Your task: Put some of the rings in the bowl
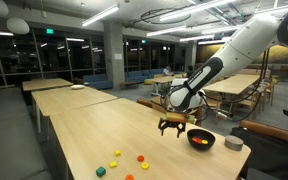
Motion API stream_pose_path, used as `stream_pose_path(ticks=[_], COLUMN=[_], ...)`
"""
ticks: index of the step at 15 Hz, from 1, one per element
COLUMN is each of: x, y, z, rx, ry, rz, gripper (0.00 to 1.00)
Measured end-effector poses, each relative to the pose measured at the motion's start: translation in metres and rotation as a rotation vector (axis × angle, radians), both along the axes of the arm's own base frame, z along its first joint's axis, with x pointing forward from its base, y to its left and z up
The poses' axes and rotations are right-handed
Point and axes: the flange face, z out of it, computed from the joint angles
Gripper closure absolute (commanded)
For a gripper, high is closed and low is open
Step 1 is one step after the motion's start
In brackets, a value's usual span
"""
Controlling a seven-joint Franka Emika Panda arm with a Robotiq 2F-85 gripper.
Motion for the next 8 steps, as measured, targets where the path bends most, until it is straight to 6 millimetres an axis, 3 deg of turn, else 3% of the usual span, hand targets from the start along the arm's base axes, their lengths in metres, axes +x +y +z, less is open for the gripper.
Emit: stream_pose_path(ticks=[4, 8], x=[0.029, 0.053], y=[0.084, 0.149], z=[-0.006, -0.02], rx=[-0.003, -0.018], ry=[0.038, 0.092], rz=[0.134, 0.258], gripper=[0.0, 0.0])
